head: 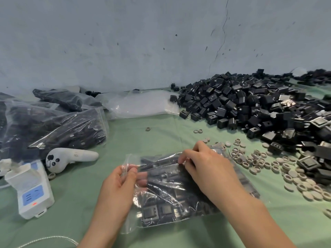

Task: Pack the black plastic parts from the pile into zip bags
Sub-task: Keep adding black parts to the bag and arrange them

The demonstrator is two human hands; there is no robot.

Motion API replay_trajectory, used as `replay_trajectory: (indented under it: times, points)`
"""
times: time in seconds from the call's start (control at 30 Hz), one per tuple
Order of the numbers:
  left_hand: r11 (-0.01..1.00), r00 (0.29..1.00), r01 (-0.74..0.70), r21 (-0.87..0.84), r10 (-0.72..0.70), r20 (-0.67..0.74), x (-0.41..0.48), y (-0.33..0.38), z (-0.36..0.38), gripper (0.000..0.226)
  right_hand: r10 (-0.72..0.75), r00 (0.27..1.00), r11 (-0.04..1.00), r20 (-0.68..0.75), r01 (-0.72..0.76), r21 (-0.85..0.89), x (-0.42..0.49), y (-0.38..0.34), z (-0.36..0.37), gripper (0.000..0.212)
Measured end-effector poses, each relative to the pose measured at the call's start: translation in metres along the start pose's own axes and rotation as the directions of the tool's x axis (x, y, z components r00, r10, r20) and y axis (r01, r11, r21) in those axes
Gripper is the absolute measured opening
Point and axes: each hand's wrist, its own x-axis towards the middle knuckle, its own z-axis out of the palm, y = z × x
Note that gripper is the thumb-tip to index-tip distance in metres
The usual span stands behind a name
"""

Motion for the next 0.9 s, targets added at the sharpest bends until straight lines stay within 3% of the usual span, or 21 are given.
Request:
replay_trajectory:
  times: [0.13,0.33,0.53,0.7,0.9]
  points:
    - [0.999,1.000,-0.021,0.028,0.021,-0.014,0.000,0.000,0.002,0.010,-0.084,0.996,0.996,-0.036,0.085,0.007,0.000,-0.007,0.003,0.019]
    - [0.998,0.999,-0.040,0.041,0.039,0.003,-0.002,0.002,0.002,0.013,-0.136,0.991,0.991,0.021,0.136,0.003,0.008,-0.015,0.006,0.023]
    - [0.999,1.000,-0.002,-0.049,0.002,0.017,-0.003,0.004,0.004,0.011,-0.148,0.989,0.989,0.011,0.148,-0.017,0.008,-0.022,0.010,0.038]
    - [0.990,0.999,0.030,-0.138,-0.024,0.045,-0.003,0.006,0.003,0.013,-0.114,0.993,0.993,-0.009,0.114,0.020,0.008,-0.020,0.008,0.026]
    - [0.973,0.995,0.079,-0.215,-0.064,0.077,-0.002,0.007,0.004,0.014,-0.103,0.995,0.994,-0.015,0.104,0.027,0.007,-0.020,0.008,0.025]
